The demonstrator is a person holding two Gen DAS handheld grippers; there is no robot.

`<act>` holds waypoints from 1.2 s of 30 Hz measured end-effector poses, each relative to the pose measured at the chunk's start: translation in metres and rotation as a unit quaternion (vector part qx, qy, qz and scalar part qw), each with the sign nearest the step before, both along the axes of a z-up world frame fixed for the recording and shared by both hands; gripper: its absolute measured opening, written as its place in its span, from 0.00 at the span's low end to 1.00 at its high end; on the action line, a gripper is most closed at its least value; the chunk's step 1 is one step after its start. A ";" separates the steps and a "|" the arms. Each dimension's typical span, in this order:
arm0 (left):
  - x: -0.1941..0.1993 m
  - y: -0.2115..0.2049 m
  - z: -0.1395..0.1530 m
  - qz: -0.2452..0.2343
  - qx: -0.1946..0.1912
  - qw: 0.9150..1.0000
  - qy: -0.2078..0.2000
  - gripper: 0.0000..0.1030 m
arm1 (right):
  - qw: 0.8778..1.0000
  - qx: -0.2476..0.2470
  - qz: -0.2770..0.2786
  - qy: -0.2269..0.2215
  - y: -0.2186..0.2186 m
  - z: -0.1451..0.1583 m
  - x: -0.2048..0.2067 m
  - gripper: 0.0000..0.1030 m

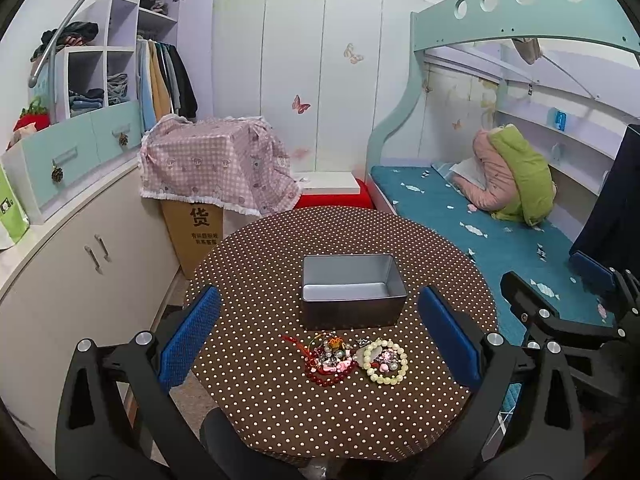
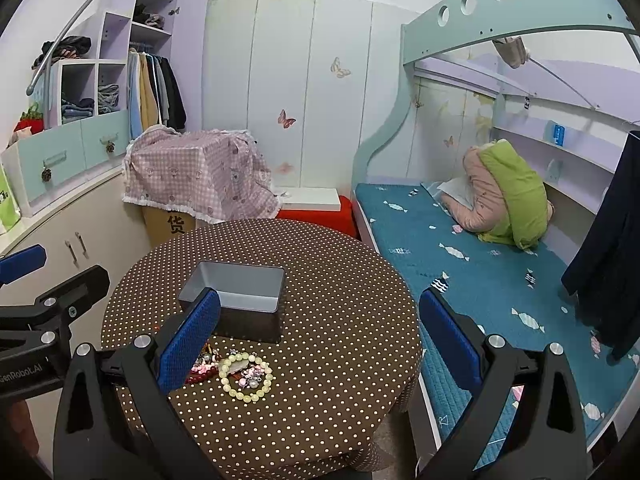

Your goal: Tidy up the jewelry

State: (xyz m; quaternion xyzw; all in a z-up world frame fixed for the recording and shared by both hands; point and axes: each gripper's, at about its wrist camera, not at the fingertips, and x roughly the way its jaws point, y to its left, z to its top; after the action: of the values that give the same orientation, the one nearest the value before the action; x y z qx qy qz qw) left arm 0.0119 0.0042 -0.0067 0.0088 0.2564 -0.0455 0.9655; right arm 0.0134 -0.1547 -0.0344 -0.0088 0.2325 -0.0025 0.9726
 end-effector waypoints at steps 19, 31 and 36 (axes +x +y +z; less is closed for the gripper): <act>-0.003 0.000 0.002 0.003 -0.002 1.000 0.002 0.96 | 1.000 0.001 0.002 0.004 -0.002 0.002 -0.004 0.93; 0.002 0.003 -0.003 0.008 -0.004 1.000 0.012 0.96 | 1.000 0.000 0.006 0.013 0.001 0.000 0.000 0.93; 0.006 0.003 -0.005 0.009 -0.005 1.000 0.018 0.96 | 1.000 0.001 0.007 0.019 0.001 -0.003 0.002 0.93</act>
State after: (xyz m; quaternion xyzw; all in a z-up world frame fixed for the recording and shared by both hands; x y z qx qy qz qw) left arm 0.0178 0.0069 -0.0121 0.0007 0.2734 -0.0383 0.9611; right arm 0.0158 -0.1534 -0.0379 -0.0096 0.2512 0.0050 0.9679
